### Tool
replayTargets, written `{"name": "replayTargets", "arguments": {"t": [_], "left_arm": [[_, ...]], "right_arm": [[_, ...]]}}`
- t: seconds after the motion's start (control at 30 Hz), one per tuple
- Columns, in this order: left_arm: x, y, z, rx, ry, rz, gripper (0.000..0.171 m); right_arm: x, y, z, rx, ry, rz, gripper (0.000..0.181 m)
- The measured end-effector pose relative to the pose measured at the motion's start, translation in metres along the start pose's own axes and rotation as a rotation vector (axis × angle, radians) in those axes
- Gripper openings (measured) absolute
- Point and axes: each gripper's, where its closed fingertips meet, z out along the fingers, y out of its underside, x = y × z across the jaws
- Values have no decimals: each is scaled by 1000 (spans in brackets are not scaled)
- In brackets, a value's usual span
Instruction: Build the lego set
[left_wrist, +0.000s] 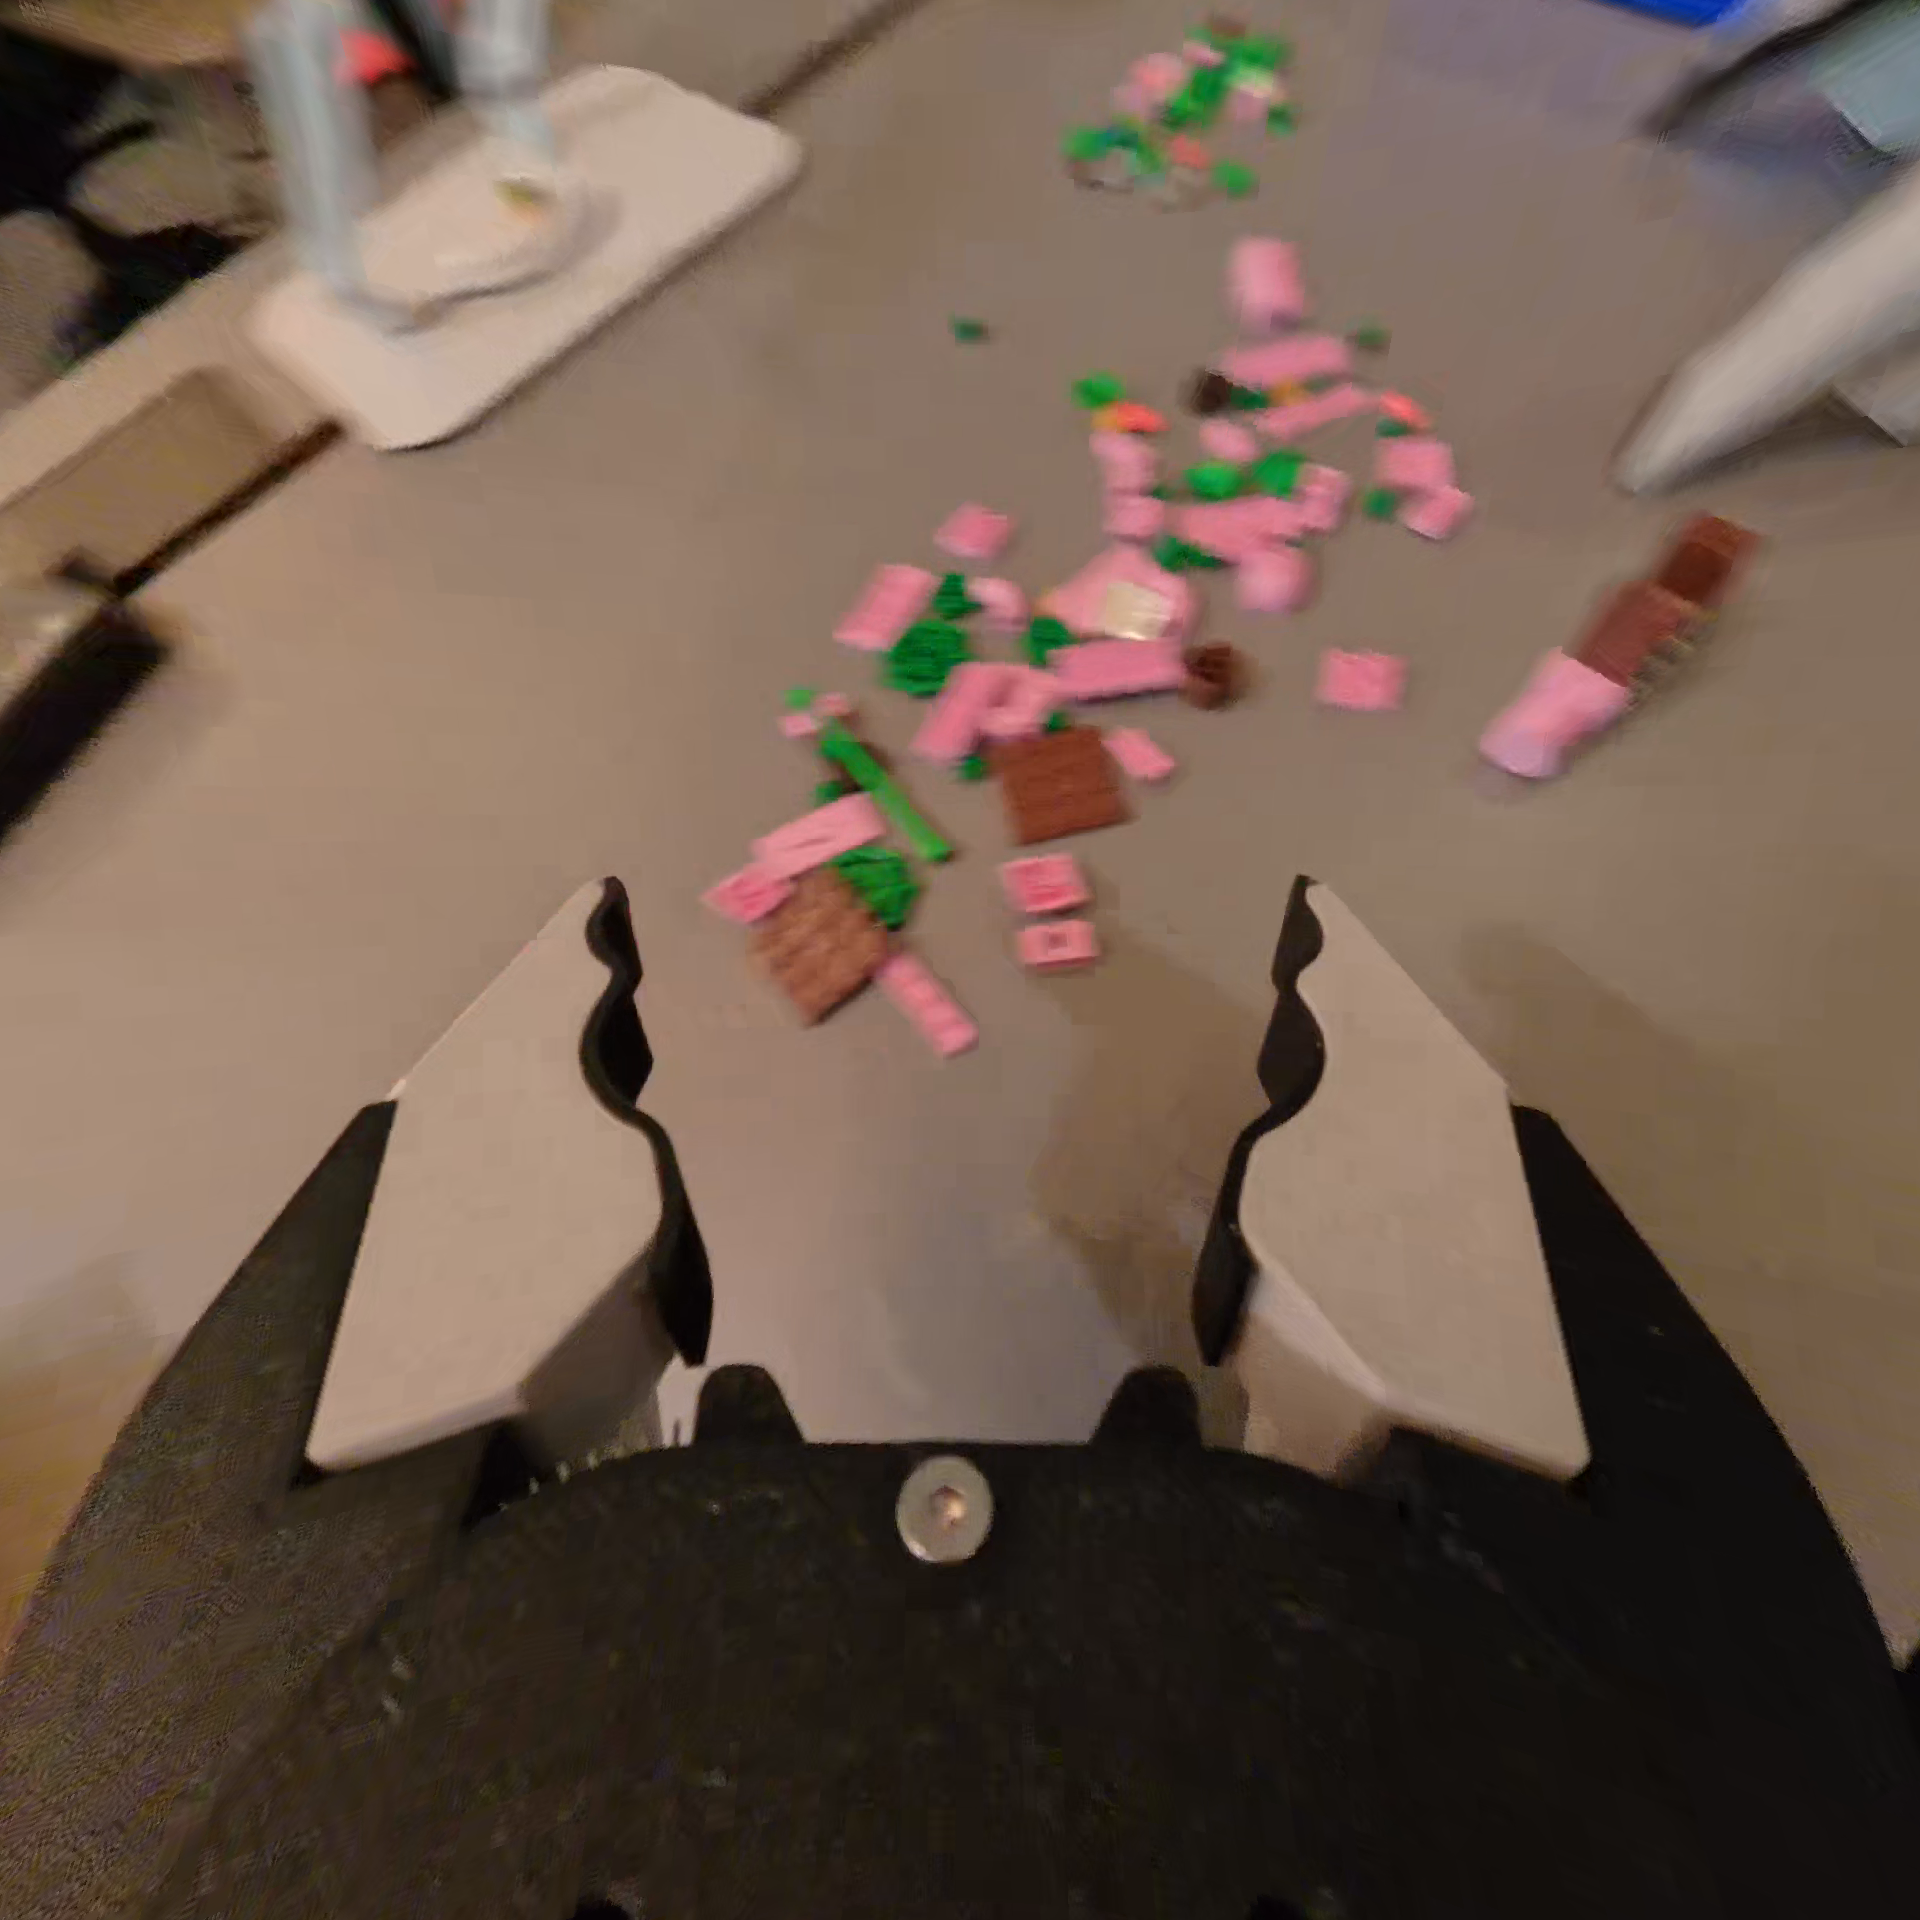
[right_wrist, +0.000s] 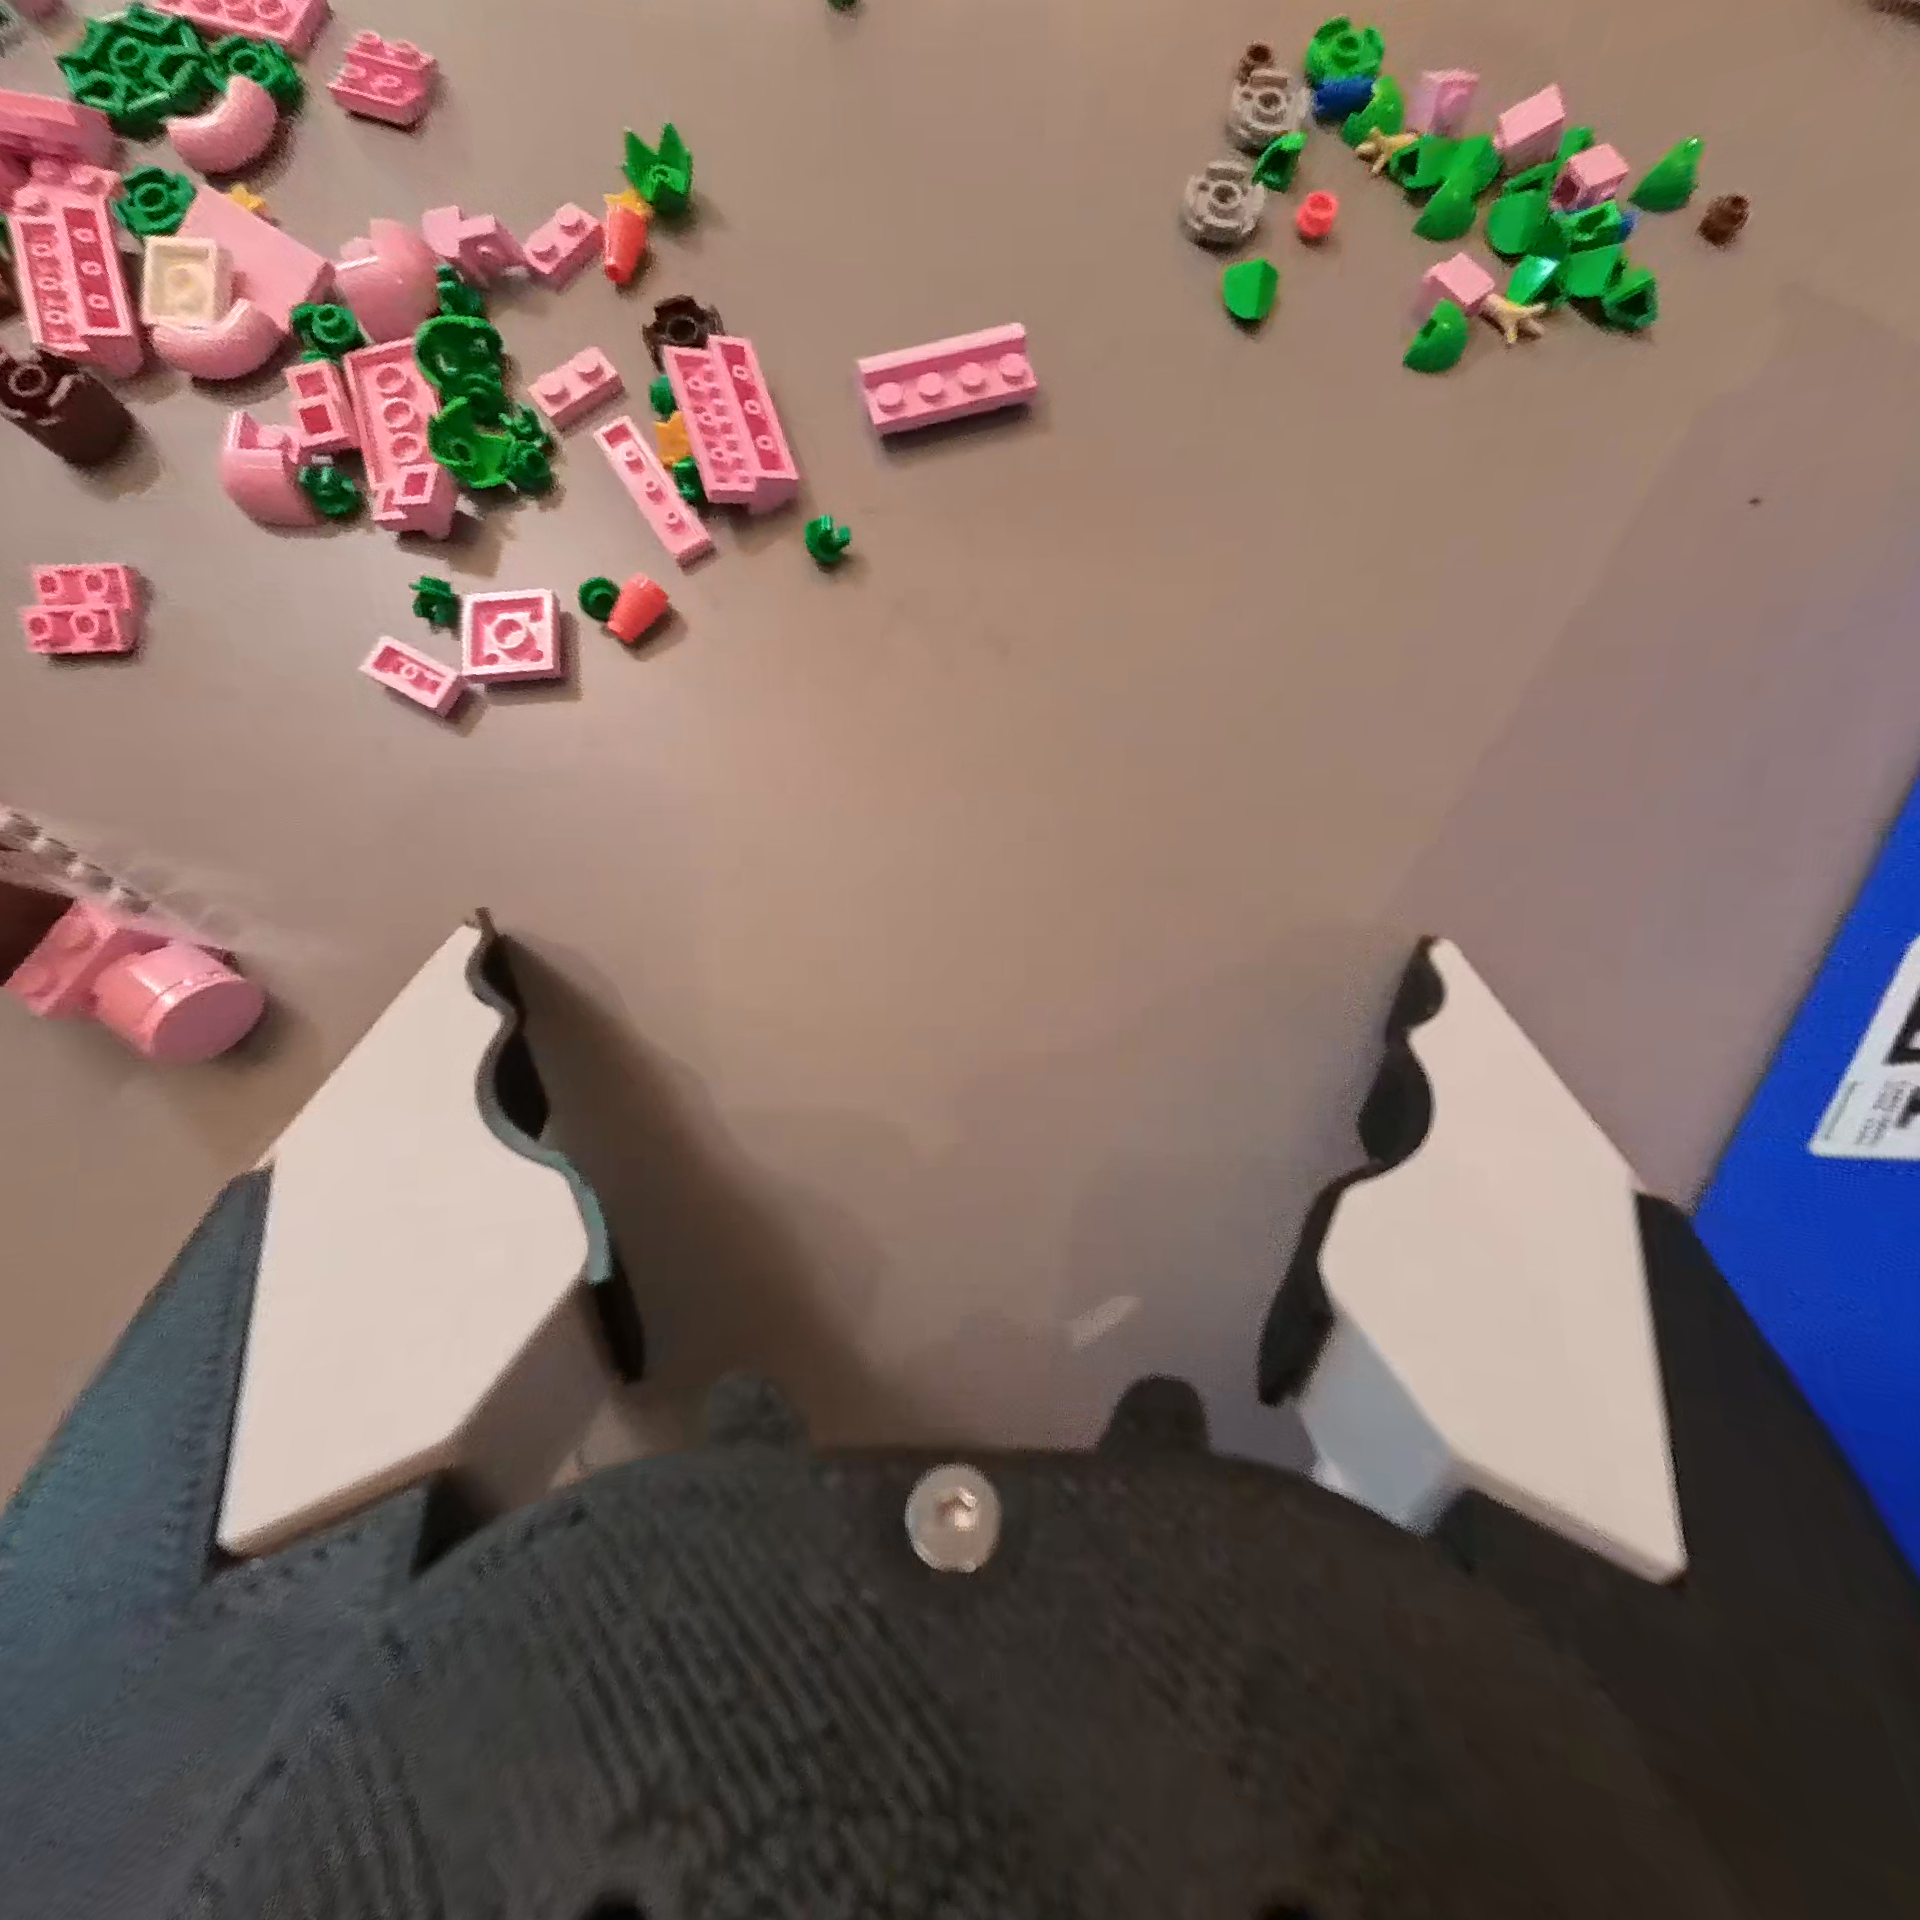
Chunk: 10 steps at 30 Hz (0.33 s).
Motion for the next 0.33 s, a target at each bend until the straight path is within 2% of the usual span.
{"name": "replayTargets", "arguments": {"t": [0.07,0.13,0.17,0.27,0.3,0.33], "left_arm": [[-49,11,-13,16,-115,-139,132],[-88,38,-11,-18,-196,-241,143],[-100,51,-6,-34,-214,-281,143],[-108,83,16,-136,-212,-347,147],[-109,87,19,-171,-214,-349,152],[-106,86,22,-177,-194,-338,146]], "right_arm": [[0,0,0,0,-1,-3,159],[0,0,0,0,-1,-3,159],[0,0,0,0,-1,-3,159],[0,0,0,0,-1,-3,159],[0,0,0,0,-1,-3,159],[0,0,0,0,-1,-3,159]]}}
